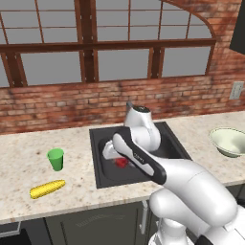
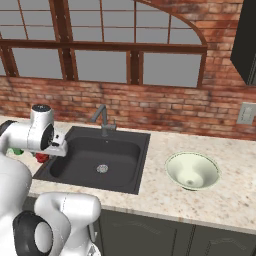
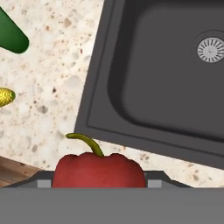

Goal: Remove the bell pepper and corn from the sink. Then move the bowl and cup from the counter to the sink for washing.

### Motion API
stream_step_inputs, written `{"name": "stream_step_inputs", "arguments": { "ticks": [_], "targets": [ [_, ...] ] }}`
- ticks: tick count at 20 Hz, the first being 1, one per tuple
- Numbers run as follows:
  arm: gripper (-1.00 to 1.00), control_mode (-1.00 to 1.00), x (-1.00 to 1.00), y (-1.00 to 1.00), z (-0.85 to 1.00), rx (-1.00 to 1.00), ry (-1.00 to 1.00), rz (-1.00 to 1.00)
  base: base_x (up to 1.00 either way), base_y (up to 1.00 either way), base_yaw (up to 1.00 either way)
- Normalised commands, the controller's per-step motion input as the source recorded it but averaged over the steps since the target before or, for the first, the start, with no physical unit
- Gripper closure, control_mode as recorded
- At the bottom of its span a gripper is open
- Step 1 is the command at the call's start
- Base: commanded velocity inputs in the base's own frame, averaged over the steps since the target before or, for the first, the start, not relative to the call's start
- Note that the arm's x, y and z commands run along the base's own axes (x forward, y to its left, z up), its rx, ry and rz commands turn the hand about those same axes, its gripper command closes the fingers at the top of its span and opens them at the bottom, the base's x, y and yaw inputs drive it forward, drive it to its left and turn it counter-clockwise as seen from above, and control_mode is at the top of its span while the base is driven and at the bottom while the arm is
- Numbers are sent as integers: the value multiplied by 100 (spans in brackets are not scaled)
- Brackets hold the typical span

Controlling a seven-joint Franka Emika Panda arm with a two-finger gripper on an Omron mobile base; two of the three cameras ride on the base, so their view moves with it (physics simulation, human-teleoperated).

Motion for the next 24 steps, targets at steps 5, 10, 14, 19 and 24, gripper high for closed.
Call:
{"name": "stream_step_inputs", "arguments": {
  "ticks": [5, 10, 14, 19, 24],
  "targets": [
    [100, -100, 7, 35, 7, -4, -1, -2, 0, 0, 0],
    [100, -100, 1, 41, 3, -2, 0, 0, 0, 0, 0],
    [100, -100, 7, 42, 0, -2, 0, 0, 0, 0, 0],
    [100, -100, 13, 42, 0, -2, 0, 0, 0, 0, 0],
    [100, -100, 8, 35, -3, 0, 0, -1, 0, 0, 0]
  ]
}}
